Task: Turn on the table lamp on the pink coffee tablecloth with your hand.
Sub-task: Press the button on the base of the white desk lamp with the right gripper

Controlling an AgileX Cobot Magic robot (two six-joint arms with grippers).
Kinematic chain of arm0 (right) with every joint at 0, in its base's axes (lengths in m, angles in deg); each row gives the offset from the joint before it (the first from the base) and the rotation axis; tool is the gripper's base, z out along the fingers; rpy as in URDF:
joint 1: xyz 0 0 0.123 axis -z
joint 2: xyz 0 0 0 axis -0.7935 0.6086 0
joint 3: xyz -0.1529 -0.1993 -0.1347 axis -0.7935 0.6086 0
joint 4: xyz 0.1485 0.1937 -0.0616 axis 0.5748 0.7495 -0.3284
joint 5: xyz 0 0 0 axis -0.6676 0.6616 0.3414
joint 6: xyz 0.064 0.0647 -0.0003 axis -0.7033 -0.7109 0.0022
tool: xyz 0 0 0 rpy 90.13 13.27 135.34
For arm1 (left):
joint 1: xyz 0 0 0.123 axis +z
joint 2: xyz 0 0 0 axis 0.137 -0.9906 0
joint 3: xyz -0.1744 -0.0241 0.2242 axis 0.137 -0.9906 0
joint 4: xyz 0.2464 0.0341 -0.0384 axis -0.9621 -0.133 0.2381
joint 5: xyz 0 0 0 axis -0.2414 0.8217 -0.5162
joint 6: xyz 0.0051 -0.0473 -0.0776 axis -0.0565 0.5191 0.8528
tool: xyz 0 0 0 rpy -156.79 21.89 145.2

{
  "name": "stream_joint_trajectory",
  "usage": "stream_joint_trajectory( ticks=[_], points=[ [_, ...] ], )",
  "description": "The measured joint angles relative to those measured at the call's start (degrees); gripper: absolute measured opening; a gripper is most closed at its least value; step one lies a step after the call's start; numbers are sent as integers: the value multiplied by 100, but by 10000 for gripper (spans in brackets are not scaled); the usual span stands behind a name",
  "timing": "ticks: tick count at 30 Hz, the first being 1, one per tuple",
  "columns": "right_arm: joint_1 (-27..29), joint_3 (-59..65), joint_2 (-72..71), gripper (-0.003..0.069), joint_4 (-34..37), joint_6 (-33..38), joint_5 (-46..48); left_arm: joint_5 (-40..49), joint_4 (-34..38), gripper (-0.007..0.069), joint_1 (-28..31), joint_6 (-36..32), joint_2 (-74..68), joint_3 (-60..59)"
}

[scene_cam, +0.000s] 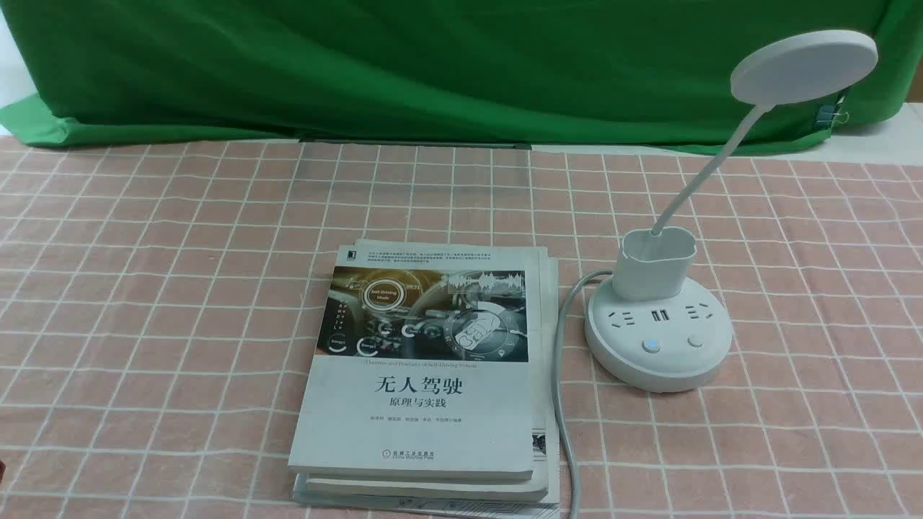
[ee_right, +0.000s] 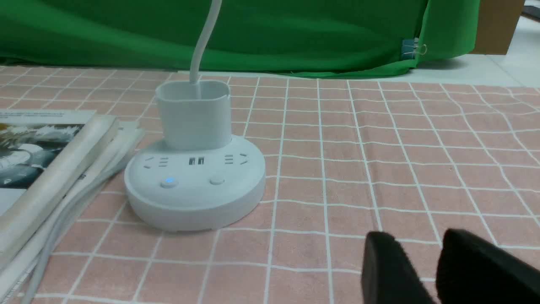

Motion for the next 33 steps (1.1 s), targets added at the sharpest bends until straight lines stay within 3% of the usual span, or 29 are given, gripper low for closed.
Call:
stream_joint_trajectory(
  ticks=[21, 27, 30, 33],
  points=[
    [0, 0, 0, 242, 5, -166, -12, 0, 0, 19, 0, 2, 0, 0],
    [0, 0, 0, 242, 5, -1308, -249, 0, 0, 19, 0, 2, 0, 0],
    [0, 0, 0, 242, 5, -2405, -561, 0, 0, 19, 0, 2, 0, 0],
    [0, 0, 0, 242, 5, -2964, -824, 0, 0, 19, 0, 2, 0, 0]
  ],
)
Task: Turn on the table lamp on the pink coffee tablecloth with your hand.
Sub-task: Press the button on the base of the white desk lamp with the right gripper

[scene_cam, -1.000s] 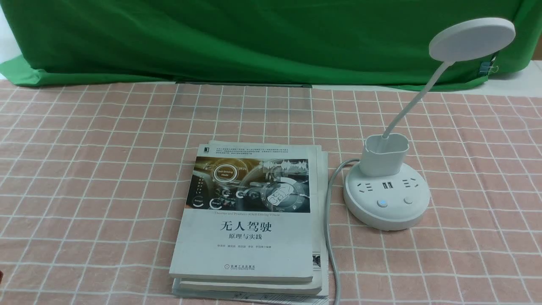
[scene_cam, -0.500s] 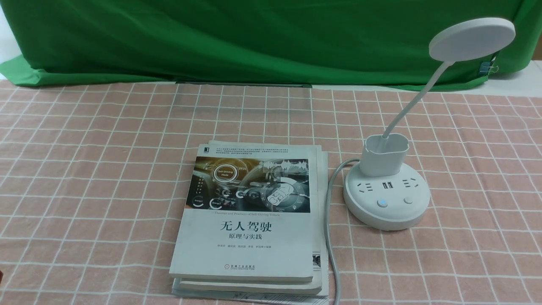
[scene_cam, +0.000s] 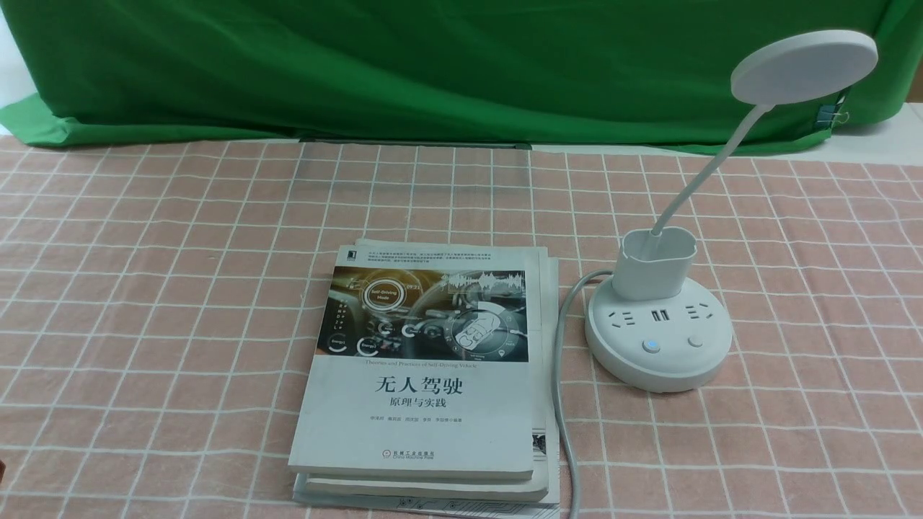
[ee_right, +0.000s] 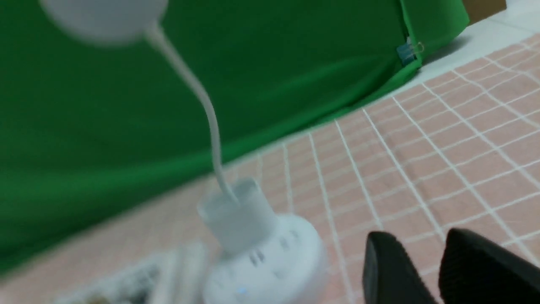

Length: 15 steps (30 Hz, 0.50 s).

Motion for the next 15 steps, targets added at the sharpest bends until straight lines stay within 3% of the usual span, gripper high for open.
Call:
stream_joint_trajectory(
  ticks=[4, 10, 14, 15],
  points=[
    [0, 0, 0, 242, 0, -710, -355, 0, 0, 19, 0, 0, 0, 0],
    [-39, 0, 0, 195, 0, -798, -631, 0, 0, 19, 0, -5, 0, 0],
    [-386, -613, 505, 83, 11, -133, 154, 0, 0, 19, 0, -5, 0, 0],
    [-555, -1053, 926, 50, 11, 396, 630, 0, 0, 19, 0, -5, 0, 0]
  ],
)
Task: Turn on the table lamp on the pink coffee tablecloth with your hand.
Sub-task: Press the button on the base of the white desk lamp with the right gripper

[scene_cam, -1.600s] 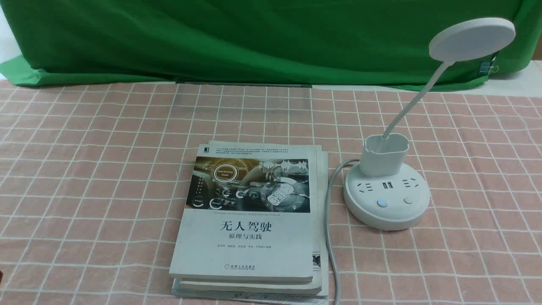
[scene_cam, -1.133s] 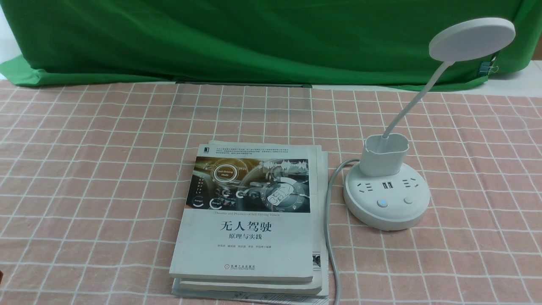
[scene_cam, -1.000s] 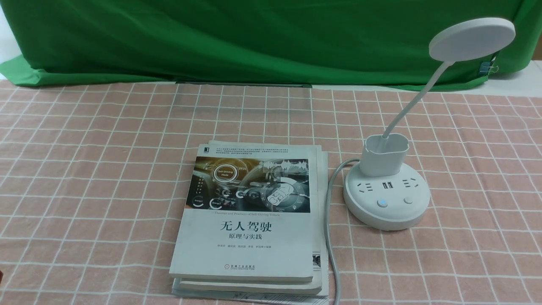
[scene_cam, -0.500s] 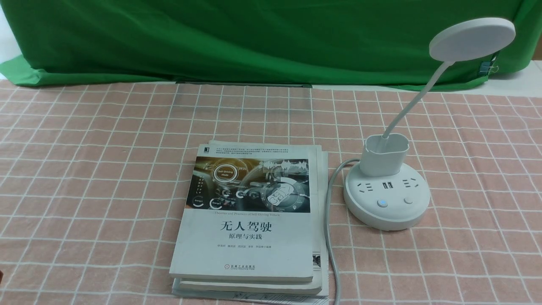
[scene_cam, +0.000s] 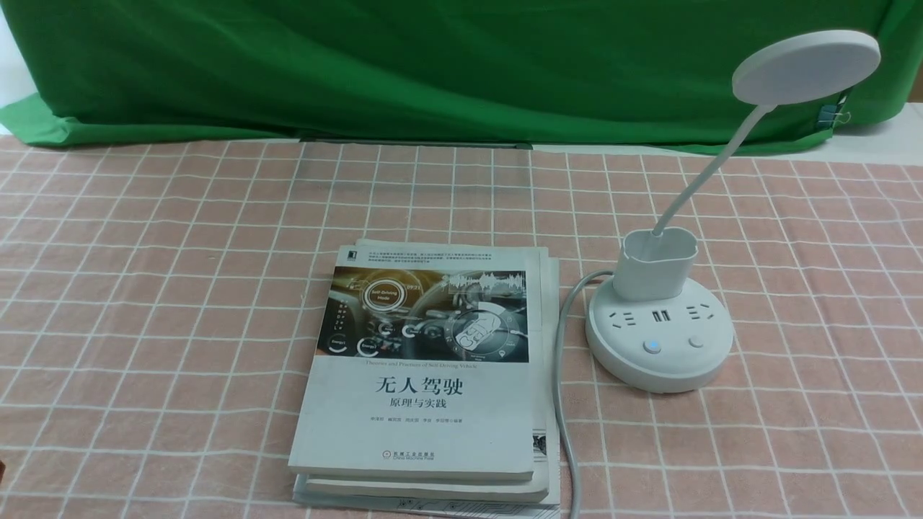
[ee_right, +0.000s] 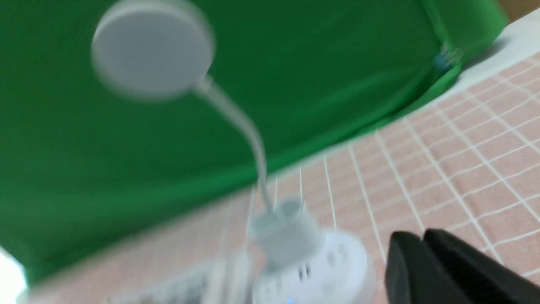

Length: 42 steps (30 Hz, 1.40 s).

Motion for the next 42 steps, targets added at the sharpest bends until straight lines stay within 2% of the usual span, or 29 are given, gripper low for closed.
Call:
stream_joint_trajectory(
  ticks=[1, 3, 4, 6, 10, 17, 26, 32, 42],
  points=[
    [-25, -66, 68, 48, 0, 71, 0, 0, 0, 19, 0, 0, 0, 0],
    [-285, -895, 1009, 40, -5, 784, 863, 0, 0, 19, 0, 0, 0, 0],
    [-304, -1029, 1180, 40, -5, 831, 1011, 0, 0, 19, 0, 0, 0, 0],
    [-467, -1774, 2345, 41, -11, 1404, 1917, 0, 0, 19, 0, 0, 0, 0],
    [-492, -2545, 3996, 45, -31, 1935, 2630, 0, 0, 19, 0, 0, 0, 0],
    [-497, -3502, 6338, 40, -44, 2423, 2735, 0, 0, 19, 0, 0, 0, 0],
    [-867, -4473, 7978, 27, -32, 2520, 2333, 0, 0, 19, 0, 12, 0, 0],
    [-892, -4972, 8754, 29, -37, 2623, 2290, 0, 0, 19, 0, 6, 0, 0],
    [-892, -5402, 9218, 31, -74, 2636, 2168, 0, 0, 19, 0, 6, 0, 0]
  ],
)
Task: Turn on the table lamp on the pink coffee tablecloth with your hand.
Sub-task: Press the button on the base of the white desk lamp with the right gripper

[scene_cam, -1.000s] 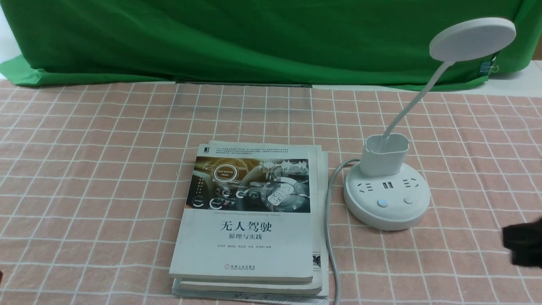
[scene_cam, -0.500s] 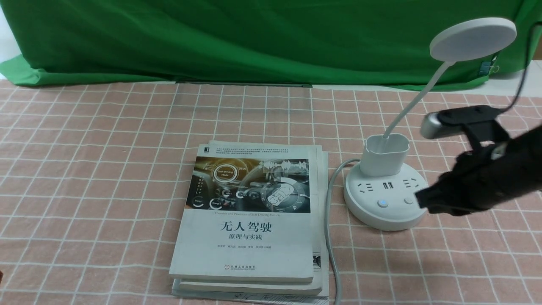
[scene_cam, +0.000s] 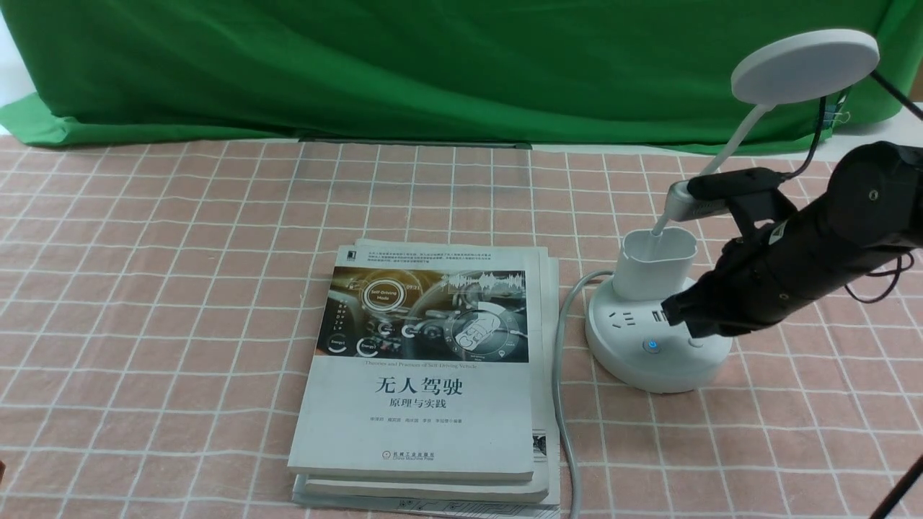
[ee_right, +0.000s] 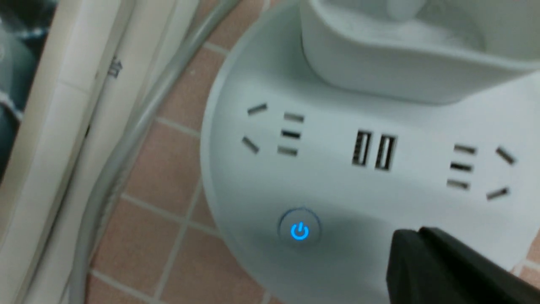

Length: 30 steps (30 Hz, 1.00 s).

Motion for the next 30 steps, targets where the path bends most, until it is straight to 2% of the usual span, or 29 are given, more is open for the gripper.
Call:
stream_joint_trajectory(
  ticks=[30],
  points=[
    [0, -7, 87, 31, 0, 13, -21, 0, 0, 19, 0, -6, 0, 0]
  ],
)
